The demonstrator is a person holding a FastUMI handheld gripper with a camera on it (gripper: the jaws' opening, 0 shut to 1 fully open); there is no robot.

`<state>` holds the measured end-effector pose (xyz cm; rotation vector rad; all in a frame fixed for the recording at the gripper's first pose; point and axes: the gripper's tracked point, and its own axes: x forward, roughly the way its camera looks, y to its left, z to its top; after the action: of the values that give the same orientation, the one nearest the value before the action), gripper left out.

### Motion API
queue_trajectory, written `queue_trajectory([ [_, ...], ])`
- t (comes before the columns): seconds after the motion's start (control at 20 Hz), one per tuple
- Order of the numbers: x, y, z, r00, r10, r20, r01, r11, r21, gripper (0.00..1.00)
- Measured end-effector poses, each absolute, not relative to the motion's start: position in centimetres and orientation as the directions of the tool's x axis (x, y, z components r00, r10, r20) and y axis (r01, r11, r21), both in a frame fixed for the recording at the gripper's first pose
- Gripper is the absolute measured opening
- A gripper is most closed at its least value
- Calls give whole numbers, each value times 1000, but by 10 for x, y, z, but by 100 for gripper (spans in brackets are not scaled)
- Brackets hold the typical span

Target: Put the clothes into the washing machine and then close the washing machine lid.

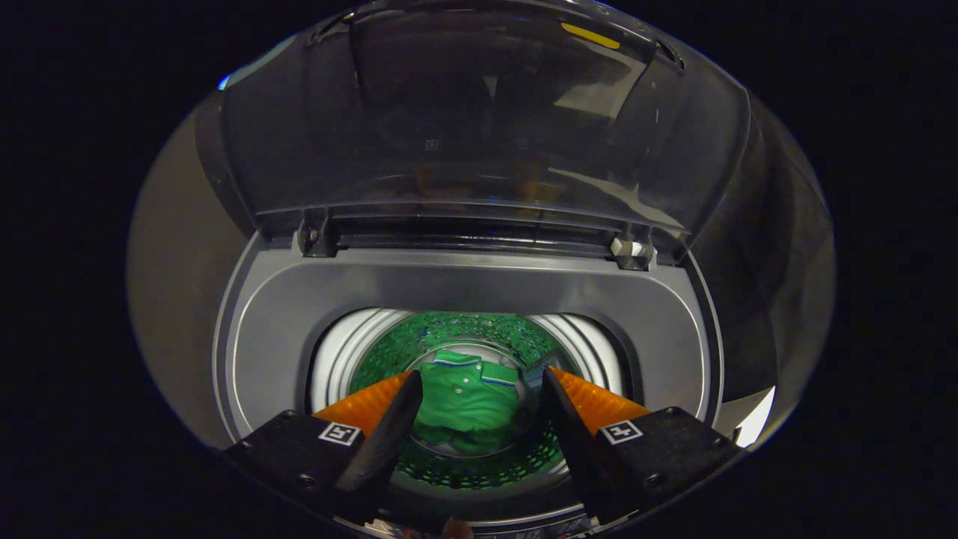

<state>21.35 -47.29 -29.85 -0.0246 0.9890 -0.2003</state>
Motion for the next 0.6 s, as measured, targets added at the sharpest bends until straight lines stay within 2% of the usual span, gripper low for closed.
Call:
queue_trajectory([
  [0.25,214,-471,-286,546,-170,-820,175,981,-87,100],
  [0.6,226,-461,-229,636,-140,-759,171,985,-39,100],
])
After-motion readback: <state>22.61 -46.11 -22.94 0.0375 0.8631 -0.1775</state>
